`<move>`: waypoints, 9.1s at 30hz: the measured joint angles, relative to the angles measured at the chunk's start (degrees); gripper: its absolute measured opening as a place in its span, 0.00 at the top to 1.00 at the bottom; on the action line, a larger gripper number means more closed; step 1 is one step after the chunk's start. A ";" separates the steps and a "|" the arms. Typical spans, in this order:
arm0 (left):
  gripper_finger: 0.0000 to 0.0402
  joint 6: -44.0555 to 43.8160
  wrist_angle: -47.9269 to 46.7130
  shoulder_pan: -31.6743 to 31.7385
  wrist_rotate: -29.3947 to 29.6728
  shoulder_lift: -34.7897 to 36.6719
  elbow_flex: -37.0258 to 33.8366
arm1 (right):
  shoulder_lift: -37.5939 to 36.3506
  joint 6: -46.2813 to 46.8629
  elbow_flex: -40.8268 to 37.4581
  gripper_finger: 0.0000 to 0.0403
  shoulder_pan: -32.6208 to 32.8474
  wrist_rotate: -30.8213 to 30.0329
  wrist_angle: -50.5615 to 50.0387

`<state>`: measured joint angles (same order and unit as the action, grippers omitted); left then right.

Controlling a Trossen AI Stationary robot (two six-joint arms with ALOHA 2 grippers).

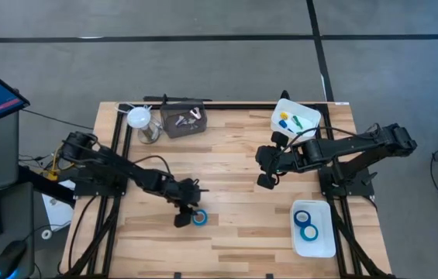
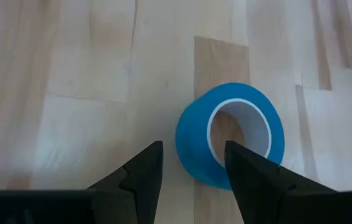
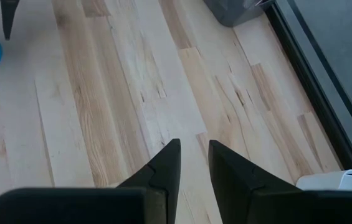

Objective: Pick and place Stapler, Stapler remover, tape
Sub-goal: Put the light blue tape into the bottom white bin, then return to Home Position

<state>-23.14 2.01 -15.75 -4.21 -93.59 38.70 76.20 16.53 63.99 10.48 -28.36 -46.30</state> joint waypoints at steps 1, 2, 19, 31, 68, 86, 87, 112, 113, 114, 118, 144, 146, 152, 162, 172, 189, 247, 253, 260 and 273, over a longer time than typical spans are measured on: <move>0.59 -0.31 0.47 0.02 -0.31 -0.51 0.02 | 0.00 0.01 0.00 0.81 0.00 0.00 0.02; 0.59 -0.92 1.18 0.01 -0.55 -1.12 0.04 | 0.00 0.01 0.00 0.81 0.00 0.00 0.02; 0.76 -1.11 7.41 0.02 -1.33 -5.05 -0.03 | 0.00 0.01 0.00 0.81 0.01 0.00 0.02; 0.95 12.42 9.40 2.94 7.81 -2.04 -0.40 | -0.04 -2.35 -0.53 0.81 0.23 5.93 2.09; 0.96 20.18 68.89 26.73 -1.93 11.96 -20.72 | 3.52 -9.96 -36.34 0.85 -4.30 10.54 93.34; 0.96 19.80 67.99 27.04 -2.05 11.68 -20.70 | 29.63 -16.48 -19.72 0.50 -5.46 18.45 110.73; 0.96 19.80 67.80 27.04 -2.06 11.68 -20.70 | 30.36 -16.61 -18.84 0.50 -5.55 18.55 110.69; 0.78 19.67 66.49 27.08 -1.24 11.66 -20.66 | 32.63 -16.11 -13.64 0.93 -7.31 17.78 105.59; 0.77 19.67 66.27 27.08 -1.20 11.61 -20.72 | 32.63 -16.04 -13.64 0.93 -7.29 16.61 104.54; 0.76 19.67 65.93 27.08 -1.22 11.61 -20.75 | 32.61 -16.06 -13.64 0.93 -7.25 15.78 103.65; 0.76 19.82 64.37 27.38 -1.26 11.59 -20.76 | 31.68 -15.91 -13.63 0.93 -7.19 14.89 99.17; 0.76 19.18 60.36 28.04 -1.89 12.22 -20.70 | -15.04 41.52 -19.63 0.93 17.95 -5.79 5.81; 0.76 19.19 60.36 28.04 -1.87 12.22 -20.70 | -15.60 50.23 -19.63 0.93 22.11 -3.78 0.62; 0.76 19.19 60.34 28.04 -1.87 12.22 -20.70 | -13.35 72.55 -19.63 0.93 32.24 7.46 -11.86; 0.76 19.21 60.31 28.14 -1.85 12.22 -20.70 | -7.17 86.23 -19.63 0.93 42.23 14.66 -15.36; 0.76 17.93 60.53 29.00 -1.83 12.22 -20.70 | -9.48 78.66 -10.60 0.93 37.55 7.09 -25.60; 0.76 17.75 60.31 28.98 -1.83 12.22 -20.70 | 2.50 94.08 1.84 0.93 47.12 26.21 -23.48; 0.99 30.11 25.18 27.28 1.62 51.20 -20.72 | -15.66 20.78 -4.70 1.00 27.89 -30.12 -14.30; 1.00 30.55 18.80 27.28 4.76 55.81 -20.72 | -24.38 1.16 -14.58 1.00 21.37 -21.65 7.79; 1.00 31.75 14.78 25.70 5.10 61.05 -20.72 | -30.59 -10.36 -20.94 1.00 11.99 -10.25 19.31; 1.00 35.16 -0.27 18.30 14.06 82.46 -20.72 | -45.91 -11.14 -30.52 1.00 10.12 -8.98 21.67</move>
<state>12.02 1.74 2.55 9.85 -11.12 17.98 30.29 5.39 33.47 20.60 -37.34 -24.64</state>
